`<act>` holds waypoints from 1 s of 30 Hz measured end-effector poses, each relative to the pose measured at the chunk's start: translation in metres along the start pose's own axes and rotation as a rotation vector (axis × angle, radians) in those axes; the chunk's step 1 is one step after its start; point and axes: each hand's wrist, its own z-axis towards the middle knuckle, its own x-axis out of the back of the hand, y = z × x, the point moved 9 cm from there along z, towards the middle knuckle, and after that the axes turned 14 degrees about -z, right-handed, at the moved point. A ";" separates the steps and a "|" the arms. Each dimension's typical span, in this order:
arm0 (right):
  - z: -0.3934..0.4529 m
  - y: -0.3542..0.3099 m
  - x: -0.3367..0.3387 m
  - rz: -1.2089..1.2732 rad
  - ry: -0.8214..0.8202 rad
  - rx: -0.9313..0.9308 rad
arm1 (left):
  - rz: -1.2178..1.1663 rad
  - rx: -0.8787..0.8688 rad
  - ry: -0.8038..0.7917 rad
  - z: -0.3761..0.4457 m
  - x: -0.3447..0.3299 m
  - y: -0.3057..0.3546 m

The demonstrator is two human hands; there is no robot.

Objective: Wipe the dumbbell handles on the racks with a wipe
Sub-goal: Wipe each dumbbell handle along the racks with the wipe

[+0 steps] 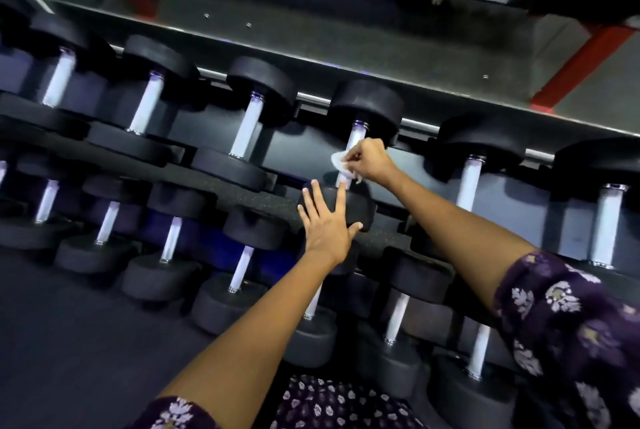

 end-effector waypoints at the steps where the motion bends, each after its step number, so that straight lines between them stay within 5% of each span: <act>1: 0.003 0.006 0.008 0.046 0.069 -0.048 | -0.028 0.021 0.009 0.001 0.002 0.002; 7: -0.016 -0.015 -0.019 -0.068 -0.139 0.141 | -0.089 0.092 -0.068 0.009 0.004 0.002; 12: -0.005 0.005 0.009 0.066 0.074 -0.007 | 0.035 0.053 -0.169 0.010 0.000 0.004; 16: -0.021 -0.016 -0.016 -0.042 -0.071 0.186 | 0.120 -0.058 -0.198 0.008 -0.001 0.005; 19: -0.006 0.005 0.004 0.060 0.020 0.049 | 0.105 -0.139 -0.220 0.008 0.000 0.006; 22: -0.005 0.003 0.011 0.035 0.121 0.013 | 0.095 -0.122 -0.260 0.010 -0.001 0.005; 26: -0.026 -0.018 -0.022 -0.108 -0.054 0.254 | 0.150 -0.033 -0.333 0.008 -0.004 0.003; 30: -0.001 0.005 0.005 0.019 0.109 0.082 | 0.213 -0.010 -0.331 0.008 -0.002 0.006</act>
